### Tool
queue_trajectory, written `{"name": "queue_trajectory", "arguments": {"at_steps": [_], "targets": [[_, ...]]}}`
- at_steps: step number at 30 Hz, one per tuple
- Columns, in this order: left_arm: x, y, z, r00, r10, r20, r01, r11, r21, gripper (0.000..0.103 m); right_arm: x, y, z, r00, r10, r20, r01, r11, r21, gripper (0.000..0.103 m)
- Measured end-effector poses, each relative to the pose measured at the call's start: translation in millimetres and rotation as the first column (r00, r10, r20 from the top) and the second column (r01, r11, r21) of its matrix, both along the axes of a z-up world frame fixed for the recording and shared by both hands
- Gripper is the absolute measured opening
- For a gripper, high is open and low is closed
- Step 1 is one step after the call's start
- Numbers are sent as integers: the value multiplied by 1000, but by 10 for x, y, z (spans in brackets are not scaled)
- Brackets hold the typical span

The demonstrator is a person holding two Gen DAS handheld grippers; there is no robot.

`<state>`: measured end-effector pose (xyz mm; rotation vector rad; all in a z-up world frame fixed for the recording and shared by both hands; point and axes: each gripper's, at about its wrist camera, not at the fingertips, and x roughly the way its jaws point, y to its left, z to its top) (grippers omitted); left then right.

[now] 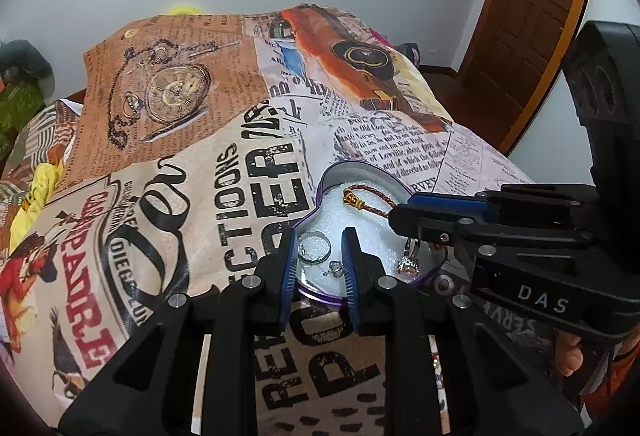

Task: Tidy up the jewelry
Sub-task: 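Lower the bracelet and ring into the heart tin and open both grippers, then lift both grippers out of the tin toward the remaining jewelry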

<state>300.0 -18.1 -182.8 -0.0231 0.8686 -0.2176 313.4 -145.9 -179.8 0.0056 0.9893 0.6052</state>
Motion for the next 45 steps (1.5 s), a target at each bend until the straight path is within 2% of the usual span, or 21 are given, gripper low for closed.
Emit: {"name": "queue_trajectory", "arguments": {"at_steps": [11,17,21,23,27,32,39,45], "targets": [[-275,30,331,998,2,58,-3,1000,12,25,-150,-48,269,998,-10,54,10,1000,3,25],[-476,19,490,997,2,80,-3,1000,14,25,-322,-80,469,994,-19,110,20,1000,-11,25],[-625,14,550,996,3,86,-5,1000,14,34,-498,-109,580,988,-19,152,26,999,-39,26],[-709,1,554,997,1,83,-2,1000,18,35,-566,-140,597,987,-19,159,27,998,-48,26],[-847,-28,509,998,-9,67,7,1000,23,35,-721,-210,590,986,-23,168,36,997,-71,26],[-950,-55,336,1000,-10,10,9,1000,8,35,-841,-294,484,989,-36,144,48,995,-84,27],[-1053,-123,-4,996,-35,-88,31,999,-40,35,-967,-333,178,998,-35,60,42,992,-119,27],[-1000,-250,-149,985,-94,-143,83,993,-79,35,-1035,-402,-28,999,-46,2,46,992,-122,27]]}}
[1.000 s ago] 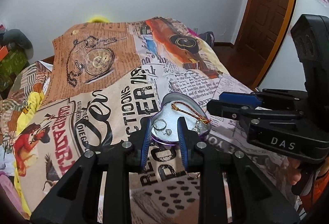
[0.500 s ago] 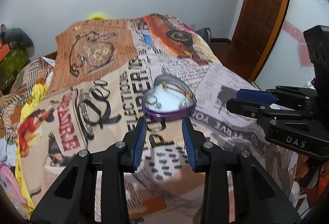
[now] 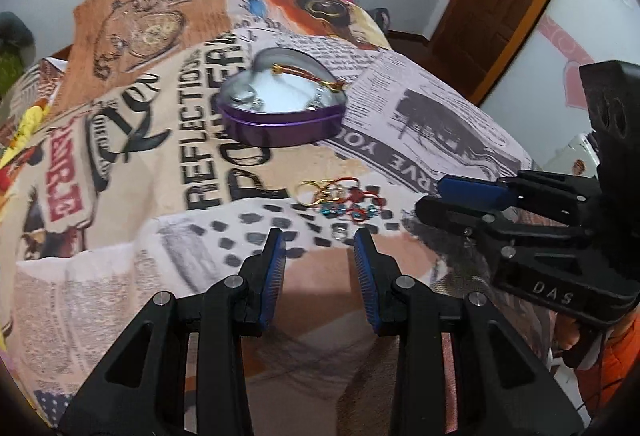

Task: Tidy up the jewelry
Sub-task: 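Lift both grippers out of the tin toward the remaining jewelry, then grasp a small silver charm from the pile with the left gripper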

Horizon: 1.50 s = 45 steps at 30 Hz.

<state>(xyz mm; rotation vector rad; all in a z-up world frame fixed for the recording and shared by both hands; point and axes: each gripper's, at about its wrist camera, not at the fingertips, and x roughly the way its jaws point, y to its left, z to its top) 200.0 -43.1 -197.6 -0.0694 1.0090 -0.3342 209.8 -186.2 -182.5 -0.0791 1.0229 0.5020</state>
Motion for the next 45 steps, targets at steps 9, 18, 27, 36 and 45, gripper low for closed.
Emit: {"name": "queue_trajectory", "arguments": {"at_steps": [9,18,27,36,45], "targets": [[53,-147,-134,1000,-29,11,28,997,73,35,-95,-38,-25,1000,15,22,-14,1000,-15,27],[85,-213,-168,996,-79,34,75,991,111,23,-98,29,-34,996,37,77,-35,999,-24,27],[111,-327,-194,988,-152,28,146,977,152,8,-56,-4,-38,997,25,75,-23,999,-23,27],[26,51,-76,996,-58,61,51,993,104,8,-46,111,-49,997,67,28,-68,998,14,27],[-65,277,-67,998,-5,68,0,998,67,8,38,378,-178,992,126,18,-125,991,-51,27]]}}
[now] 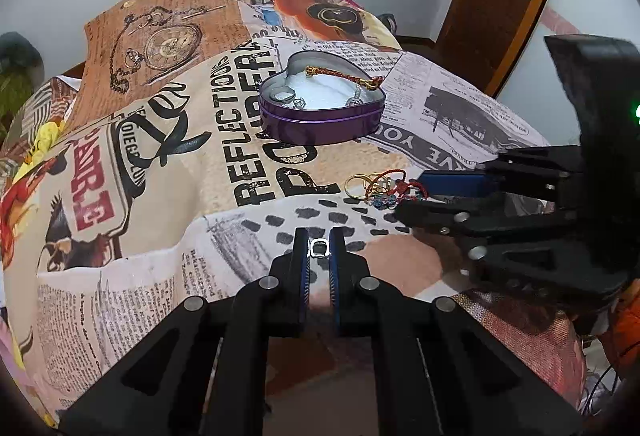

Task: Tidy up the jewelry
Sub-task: 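Grasp a small silver charm from the pile with the left gripper, then grasp a beaded strand with the right gripper while the left holds the charm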

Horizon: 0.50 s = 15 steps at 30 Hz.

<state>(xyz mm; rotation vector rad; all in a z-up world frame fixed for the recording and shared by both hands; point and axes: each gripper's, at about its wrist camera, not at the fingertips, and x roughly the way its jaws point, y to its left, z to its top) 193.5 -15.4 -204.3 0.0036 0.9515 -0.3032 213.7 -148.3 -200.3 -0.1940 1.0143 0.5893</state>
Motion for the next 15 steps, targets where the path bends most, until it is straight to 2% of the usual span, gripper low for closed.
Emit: {"name": "queue_trajectory", "arguments": {"at_steps": [5,10,12,15], "targets": [[2,-14,17,1000,2,9,-2,1000,-8,8,-34,126,-38,996,66,67,-61,994,-86,27],[-36,-24,71,1000,-3,22,4,1000,-19,8,-18,76,-28,997,57,54,-54,997,-59,26],[-58,-22,89,1000,-6,25,6,1000,-12,8,-20,55,-17,998,52,29,-51,998,-25,8],[-75,3,117,1000,2,27,-2,1000,-8,8,-55,65,-6,998,53,15,-53,999,4,8]]}}
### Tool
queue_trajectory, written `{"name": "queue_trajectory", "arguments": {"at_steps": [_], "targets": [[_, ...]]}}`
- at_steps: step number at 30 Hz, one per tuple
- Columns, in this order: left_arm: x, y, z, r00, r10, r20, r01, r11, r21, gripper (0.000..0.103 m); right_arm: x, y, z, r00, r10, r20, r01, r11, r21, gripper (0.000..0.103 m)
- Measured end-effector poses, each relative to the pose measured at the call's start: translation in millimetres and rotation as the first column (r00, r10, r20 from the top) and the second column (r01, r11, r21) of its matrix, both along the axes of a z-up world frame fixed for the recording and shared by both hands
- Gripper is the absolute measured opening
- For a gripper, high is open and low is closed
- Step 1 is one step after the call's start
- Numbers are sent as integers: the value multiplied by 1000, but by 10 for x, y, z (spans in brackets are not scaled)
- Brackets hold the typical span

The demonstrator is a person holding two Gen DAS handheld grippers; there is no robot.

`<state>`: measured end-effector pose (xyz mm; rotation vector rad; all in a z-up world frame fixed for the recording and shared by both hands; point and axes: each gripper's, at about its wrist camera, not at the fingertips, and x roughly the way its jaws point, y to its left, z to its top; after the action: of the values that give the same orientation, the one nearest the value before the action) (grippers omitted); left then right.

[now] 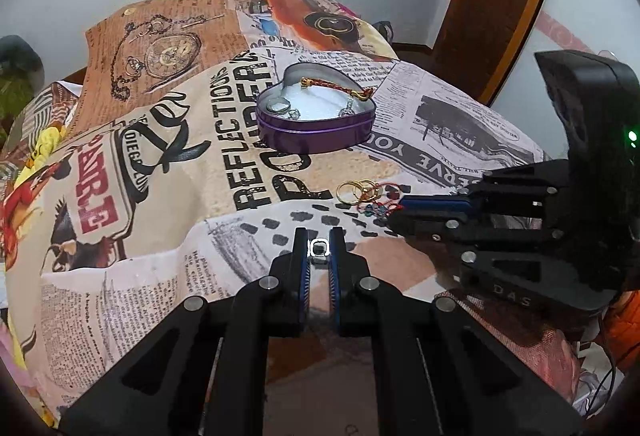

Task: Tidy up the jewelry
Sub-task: 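Grasp a beaded strand with the right gripper while the left holds the charm, then lower the charm and beaded strand into the heart tin and open both grippers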

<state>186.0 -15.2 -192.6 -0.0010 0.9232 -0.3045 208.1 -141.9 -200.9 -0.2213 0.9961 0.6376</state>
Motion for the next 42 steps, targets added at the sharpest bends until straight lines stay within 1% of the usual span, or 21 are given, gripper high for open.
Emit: {"name": "queue_trajectory", "arguments": {"at_steps": [6,9,19,27,34,42], "targets": [[-52,66,108,999,25,23,-25,1000,-4,8,-98,-30,98,1000,-15,14,14,999,34,8],[-70,84,169,999,32,38,-32,999,-3,8,-115,-95,233,999,-30,24,28,996,87,8],[-60,94,416,993,50,106,-50,999,-1,8,-154,-225,745,987,-91,136,68,984,166,8],[37,92,596,985,58,162,-57,998,-10,8,-100,-247,1034,971,-116,211,72,976,205,8],[193,77,658,980,59,192,-59,998,-6,8,24,-205,1154,960,-128,248,70,971,228,8],[409,58,653,976,64,209,-64,998,-4,8,225,-151,1179,958,-139,249,76,966,248,8]]}}
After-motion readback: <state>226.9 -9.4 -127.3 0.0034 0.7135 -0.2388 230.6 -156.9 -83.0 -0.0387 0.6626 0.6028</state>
